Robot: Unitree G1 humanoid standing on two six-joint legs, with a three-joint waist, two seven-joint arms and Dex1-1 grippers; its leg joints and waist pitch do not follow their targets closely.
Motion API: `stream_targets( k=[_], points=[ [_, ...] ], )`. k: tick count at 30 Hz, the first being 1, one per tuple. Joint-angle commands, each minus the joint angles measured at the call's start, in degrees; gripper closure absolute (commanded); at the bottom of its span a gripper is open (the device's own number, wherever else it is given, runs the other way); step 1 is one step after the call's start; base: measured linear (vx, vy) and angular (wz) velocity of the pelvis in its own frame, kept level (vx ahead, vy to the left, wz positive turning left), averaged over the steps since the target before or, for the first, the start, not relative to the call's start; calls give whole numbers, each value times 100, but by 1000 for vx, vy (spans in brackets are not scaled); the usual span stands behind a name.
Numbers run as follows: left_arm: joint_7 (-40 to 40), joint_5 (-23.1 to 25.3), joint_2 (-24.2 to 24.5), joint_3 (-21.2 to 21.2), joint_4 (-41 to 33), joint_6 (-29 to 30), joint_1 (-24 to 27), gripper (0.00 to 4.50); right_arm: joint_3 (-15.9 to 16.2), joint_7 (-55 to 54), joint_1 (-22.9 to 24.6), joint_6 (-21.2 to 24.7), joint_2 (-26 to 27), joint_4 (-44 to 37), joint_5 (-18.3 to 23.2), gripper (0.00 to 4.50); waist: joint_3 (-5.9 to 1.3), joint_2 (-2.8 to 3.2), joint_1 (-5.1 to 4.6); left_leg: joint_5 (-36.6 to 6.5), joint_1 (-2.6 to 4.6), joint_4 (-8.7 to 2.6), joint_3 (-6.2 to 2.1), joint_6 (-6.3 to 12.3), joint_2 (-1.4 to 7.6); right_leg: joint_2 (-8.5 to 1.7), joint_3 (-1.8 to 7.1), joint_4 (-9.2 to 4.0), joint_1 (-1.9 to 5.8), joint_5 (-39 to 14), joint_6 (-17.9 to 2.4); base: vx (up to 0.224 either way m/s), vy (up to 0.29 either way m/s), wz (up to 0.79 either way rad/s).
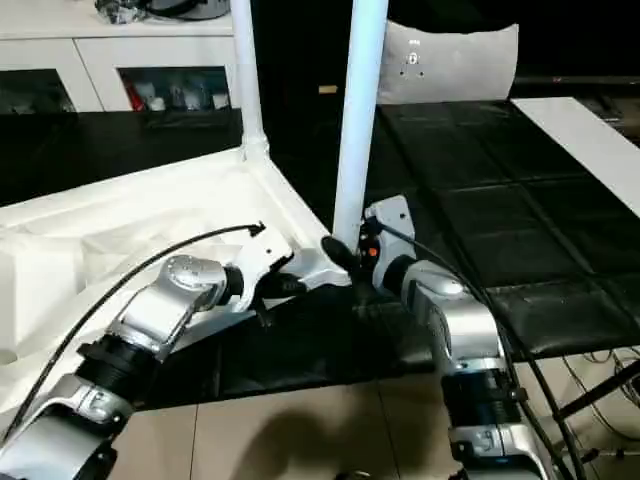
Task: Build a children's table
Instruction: Rotate leg to tighten
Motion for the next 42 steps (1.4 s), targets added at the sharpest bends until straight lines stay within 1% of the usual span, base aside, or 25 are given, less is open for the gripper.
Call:
stream_targets(
  k=[1,2,3,4,7,8,9,12,14,15,18,20,21,22,24,25,27,28,29,32,34,36,40,41,42],
  points=[
    [-116,15,56,-93,-201,-267,-53,450,359,444,83,-107,-28,-166,156,98,-348,-7,39,-342,-106,-357,42,483,66,-326,335,-414,471,-1813,-533,0,0,0],
    [-389,22,218,-176,-147,-510,-65,450,370,742,136,-199,-233,-219,196,93,-346,-1,56,-388,-105,-358,35,478,61,-328,330,-429,476,-1873,-475,0,0,0],
    [-389,22,218,-176,-147,-510,-65,450,370,742,136,-199,-233,-219,196,70,-345,-5,54,-415,-105,-358,40,490,62,-323,334,-433,473,-1886,-456,0,0,0],
    [-478,20,267,-200,-136,-559,-69,450,370,838,151,-223,-296,-238,213,58,-351,-6,64,-390,-102,-356,39,498,71,-327,343,-414,472,-1814,-458,0,0,0],
    [-882,28,502,-296,-13,-843,-96,450,393,1367,217,-269,-667,-348,297,48,-347,5,81,-383,-104,-358,33,490,74,-326,339,-405,475,-1742,-514,0,0,0],
    [-983,37,563,-333,9,-945,-96,450,409,1500,237,-284,-759,-381,314,25,-348,4,84,-390,-102,-358,32,496,76,-323,340,-405,478,-1740,-514,0,0,0],
    [-1144,30,653,-396,35,-1072,-93,450,429,1676,262,-311,-881,-415,330,25,-349,20,102,-429,-87,-356,31,524,83,-326,343,-408,467,-1741,-526,0,0,0],
    [-1533,11,864,-537,124,-1382,-102,450,501,2196,317,-395,-1259,-489,358,5,-350,6,168,-394,-84,-358,32,545,99,-329,354,-381,469,-1635,-563,0,0,0],
    [-1794,-10,974,-620,179,-1629,-109,450,576,2472,335,-449,-1493,-502,363,2,-351,2,219,-374,-73,-359,40,522,105,-340,363,-375,460,-1639,-600,0,0,0],
    [-2058,-38,1065,-685,191,-1807,-96,450,620,2701,343,-513,-1649,-503,365,2,-353,-5,222,-377,-68,-361,43,502,111,-338,367,-365,461,-1629,-611,0,0,0],
    [-2585,-126,1227,-789,158,-2060,-62,450,686,3178,344,-610,-1919,-498,417,2,-350,-7,268,-428,-77,-362,43,500,110,-349,369,-365,472,-1699,-602,0,0,0],
    [-2739,-133,1275,-841,170,-2179,-71,450,750,3454,355,-698,-2044,-521,465,2,-340,-8,294,-474,-68,-364,47,500,121,-350,370,-372,458,-1761,-596,0,0,0],
    [-2825,-124,1308,-881,176,-2219,-77,450,781,3575,356,-719,-2097,-517,492,29,-337,-17,309,-505,-61,-363,55,486,122,-348,370,-384,451,-1825,-579,0,0,0],
    [-3003,-124,1364,-947,178,-2320,-85,450,851,3791,357,-764,-2181,-507,522,37,-345,-16,333,-500,-61,-364,52,488,119,-351,364,-378,462,-1843,-573,0,0,0],
    [-3085,-124,1390,-976,178,-2369,-89,450,881,3887,358,-770,-2212,-505,545,42,-343,-11,334,-481,-69,-368,46,478,133,-352,368,-371,460,-1815,-579,0,0,0],
    [-3216,-127,1429,-1027,171,-2459,-95,450,932,4054,368,-764,-2253,-518,611,56,-347,-39,336,-472,-69,-365,50,475,131,-350,367,-364,463,-1800,-584,0,0,0],
    [-3281,-138,1443,-1047,171,-2492,-103,450,958,4117,369,-760,-2268,-518,633,80,-352,-30,341,-444,-77,-363,46,477,132,-353,368,-356,466,-1774,-596,0,0,0],
    [-3332,-140,1458,-1070,166,-2525,-109,450,988,4165,377,-736,-2278,-526,651,82,-350,-46,346,-427,-75,-361,48,470,129,-350,366,-355,462,-1786,-590,0,0,0],
    [-3377,-142,1464,-1083,172,-2561,-119,450,1018,4213,383,-734,-2273,-521,648,86,-350,-41,347,-424,-75,-363,48,466,130,-353,367,-354,464,-1797,-589,0,0,0],
    [-3460,-140,1455,-1089,195,-2628,-139,450,1087,4337,402,-704,-2254,-515,679,128,-351,-45,351,-407,-80,-359,54,455,120,-348,364,-360,464,-1824,-562,0,0,0],
    [-3482,-143,1445,-1086,195,-2641,-143,450,1127,4406,411,-661,-2274,-530,718,133,-349,-43,352,-420,-78,-359,54,452,121,-341,357,-369,461,-1893,-526,0,0,0],
    [-3498,-153,1440,-1080,189,-2643,-141,450,1140,4465,424,-610,-2293,-557,749,161,-349,-45,357,-435,-81,-359,53,445,119,-344,356,-378,465,-1943,-495,0,0,0],
    [-3519,-186,1434,-1067,177,-2616,-133,450,1106,4522,447,-512,-2277,-580,840,192,-357,-53,365,-346,-90,-355,50,448,121,-339,358,-356,467,-1842,-497,0,0,0],
    [-3519,-186,1434,-1067,177,-2616,-133,450,1106,4522,447,-512,-2277,-580,840,192,-361,-54,368,-336,-86,-353,52,450,119,-339,359,-359,466,-1833,-498,0,0,0],
    [-3519,-209,1425,-1050,172,-2583,-124,450,1086,4533,460,-454,-2255,-592,906,213,-359,-51,371,-332,-85,-353,53,452,119,-341,361,-359,463,-1829,-508,0,0,0]
  ],
)
